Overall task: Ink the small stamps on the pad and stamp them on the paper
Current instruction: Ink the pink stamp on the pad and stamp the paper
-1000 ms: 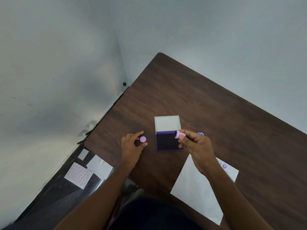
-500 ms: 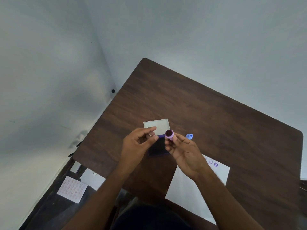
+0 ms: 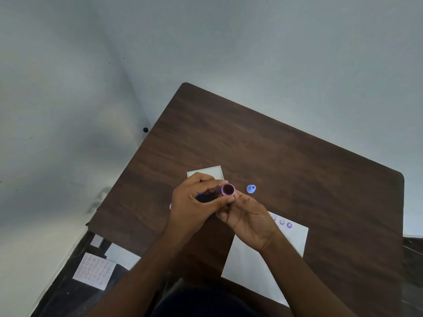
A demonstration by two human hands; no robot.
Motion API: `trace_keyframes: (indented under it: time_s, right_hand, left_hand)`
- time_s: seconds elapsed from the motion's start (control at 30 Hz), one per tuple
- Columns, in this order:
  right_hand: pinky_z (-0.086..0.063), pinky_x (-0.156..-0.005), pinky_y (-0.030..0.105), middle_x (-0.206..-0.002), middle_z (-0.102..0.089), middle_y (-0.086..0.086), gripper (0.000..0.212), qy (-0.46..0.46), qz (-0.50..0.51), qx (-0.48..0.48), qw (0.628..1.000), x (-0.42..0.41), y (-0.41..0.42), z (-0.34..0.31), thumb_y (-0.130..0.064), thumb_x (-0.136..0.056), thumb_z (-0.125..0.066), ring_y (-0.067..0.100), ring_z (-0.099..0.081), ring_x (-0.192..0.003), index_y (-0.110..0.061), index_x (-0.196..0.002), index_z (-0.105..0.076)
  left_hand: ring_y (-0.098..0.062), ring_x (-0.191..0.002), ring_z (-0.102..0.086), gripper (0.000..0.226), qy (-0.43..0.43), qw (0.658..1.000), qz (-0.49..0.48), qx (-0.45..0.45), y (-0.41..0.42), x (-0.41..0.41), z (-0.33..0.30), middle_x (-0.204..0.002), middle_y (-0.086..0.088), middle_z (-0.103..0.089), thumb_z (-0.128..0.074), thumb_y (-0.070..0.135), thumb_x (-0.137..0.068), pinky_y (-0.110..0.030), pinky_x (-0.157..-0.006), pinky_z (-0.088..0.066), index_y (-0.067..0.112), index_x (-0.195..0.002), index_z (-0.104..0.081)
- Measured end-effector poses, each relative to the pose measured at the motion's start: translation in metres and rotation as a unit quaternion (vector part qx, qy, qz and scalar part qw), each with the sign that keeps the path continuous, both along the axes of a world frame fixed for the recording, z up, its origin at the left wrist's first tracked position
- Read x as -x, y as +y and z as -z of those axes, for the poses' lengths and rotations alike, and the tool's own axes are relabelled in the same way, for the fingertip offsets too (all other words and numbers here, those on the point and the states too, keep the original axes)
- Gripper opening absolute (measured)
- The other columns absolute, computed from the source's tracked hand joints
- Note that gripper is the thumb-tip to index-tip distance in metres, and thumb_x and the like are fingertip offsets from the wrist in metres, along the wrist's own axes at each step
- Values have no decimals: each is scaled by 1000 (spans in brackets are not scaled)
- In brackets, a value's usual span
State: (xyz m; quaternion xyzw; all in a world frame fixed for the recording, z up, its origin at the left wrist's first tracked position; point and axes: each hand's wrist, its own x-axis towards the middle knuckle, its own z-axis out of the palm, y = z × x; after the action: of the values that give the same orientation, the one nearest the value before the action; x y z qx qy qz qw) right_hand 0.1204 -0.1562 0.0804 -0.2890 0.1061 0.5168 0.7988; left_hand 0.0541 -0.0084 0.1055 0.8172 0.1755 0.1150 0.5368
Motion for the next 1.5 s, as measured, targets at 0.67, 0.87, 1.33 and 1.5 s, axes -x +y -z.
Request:
trace_keyframes:
  time_s: [0.67, 0.87, 1.33, 1.5]
  right_hand:
    - [-50, -60, 23, -86, -69, 8, 18, -217, -64, 245, 943, -19, -12, 29, -18, -94, -60, 14, -56, -68, -12, -105, -74]
    - [-46, -79, 20, -102, -70, 4, 17, -550, -142, 506, 649, -7, 11, 70, -22, -95, -62, 13, -62, -90, -11, -105, -70]
    - [-41, -103, 29, -131, -59, 12, 30, -683, -311, 495, 438, 14, 37, 110, -20, -98, -55, 23, -53, -119, -9, -126, -57]
    - [-41, -105, 32, -131, -58, 13, 34, -697, -324, 499, 400, 17, 42, 112, -19, -98, -54, 24, -52, -119, -6, -129, -54]
  left_hand:
    - [-4, -90, -62, 48, 64, 994, -61, -57, 1, 20, 55, -105, 12, -61, -75, 37, -77, -1, -80, -46, 20, -120, -65]
    - [-11, -108, -53, 54, 240, 965, -28, -102, 9, 46, 116, -121, 0, -56, -66, 34, -88, -23, -95, -45, 22, -137, -49]
    - [-18, -111, -54, 87, 230, 958, 23, -171, 8, 32, 147, -126, -4, -54, -78, 39, -74, -28, -93, -46, 23, -147, -33]
    - [-19, -107, -53, 89, 227, 956, 23, -183, 10, 31, 151, -119, -4, -54, -79, 38, -72, -29, -91, -46, 23, -147, -33]
